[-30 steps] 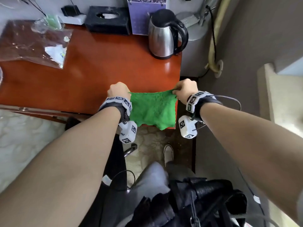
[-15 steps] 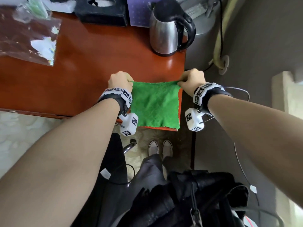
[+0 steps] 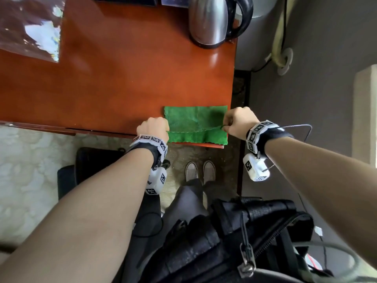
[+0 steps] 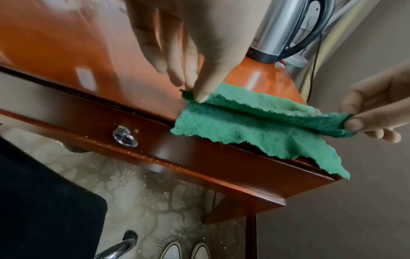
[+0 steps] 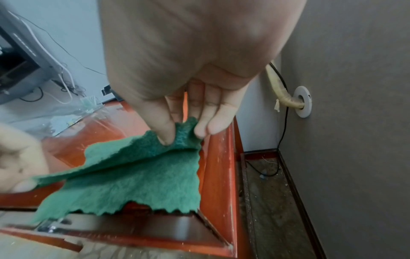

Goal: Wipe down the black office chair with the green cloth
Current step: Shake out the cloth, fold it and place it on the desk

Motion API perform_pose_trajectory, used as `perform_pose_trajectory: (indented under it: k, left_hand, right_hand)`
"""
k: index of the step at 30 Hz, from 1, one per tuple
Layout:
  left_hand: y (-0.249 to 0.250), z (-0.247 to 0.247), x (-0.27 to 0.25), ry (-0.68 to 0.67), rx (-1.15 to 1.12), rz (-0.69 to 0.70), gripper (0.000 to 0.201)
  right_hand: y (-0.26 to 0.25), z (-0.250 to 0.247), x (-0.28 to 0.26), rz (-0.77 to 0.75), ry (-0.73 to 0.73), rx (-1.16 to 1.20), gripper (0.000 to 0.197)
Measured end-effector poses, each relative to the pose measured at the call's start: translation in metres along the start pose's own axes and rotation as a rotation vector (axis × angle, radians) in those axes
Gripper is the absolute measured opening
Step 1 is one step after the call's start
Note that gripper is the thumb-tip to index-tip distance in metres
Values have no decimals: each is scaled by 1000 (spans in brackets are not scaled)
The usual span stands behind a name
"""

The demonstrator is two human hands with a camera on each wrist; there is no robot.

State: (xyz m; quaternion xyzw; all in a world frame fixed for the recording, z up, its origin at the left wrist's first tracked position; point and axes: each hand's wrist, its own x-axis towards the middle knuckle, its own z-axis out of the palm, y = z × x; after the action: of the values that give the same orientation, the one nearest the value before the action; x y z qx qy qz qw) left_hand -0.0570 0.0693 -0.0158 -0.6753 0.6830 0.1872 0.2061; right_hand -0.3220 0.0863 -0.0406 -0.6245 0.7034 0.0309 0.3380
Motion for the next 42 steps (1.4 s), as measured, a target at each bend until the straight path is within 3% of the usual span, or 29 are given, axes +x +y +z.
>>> perform_pose_trajectory:
  k: [8, 12, 14, 19, 23, 28, 37, 40, 42]
  left_hand:
    - [-4, 16, -2, 43, 49, 12, 23]
    - [-4, 24, 2, 23, 68, -1, 26]
    - [-6, 20, 6, 38, 5, -22, 25]
    - [-8, 4, 32, 209, -289, -125, 17]
    - [-7, 8, 54, 216, -421, -106, 17]
    - [-3, 15, 65, 184, -371, -72, 6]
    - [1, 6, 78, 181, -247, -88, 15]
    - [21, 3, 67, 256, -212, 30, 28]
    - [45, 6, 49, 241, -210, 251, 20]
  right_hand:
    - [-2, 17, -12, -33, -20, -38, 12]
    - [-3, 22, -19, -27, -86, -54, 23]
    - [-1, 20, -17, 1, -68, -52, 27]
    - [-1, 3, 9, 48, 174, -3, 13]
    - [-6, 0, 27, 123, 154, 44, 17]
    - [-8, 8, 37, 164, 104, -5, 21]
    - [-7, -3, 50, 175, 87, -45, 17]
    - [-6, -5, 51, 194, 72, -27, 19]
    - [-5, -5, 53, 193, 62, -24, 18]
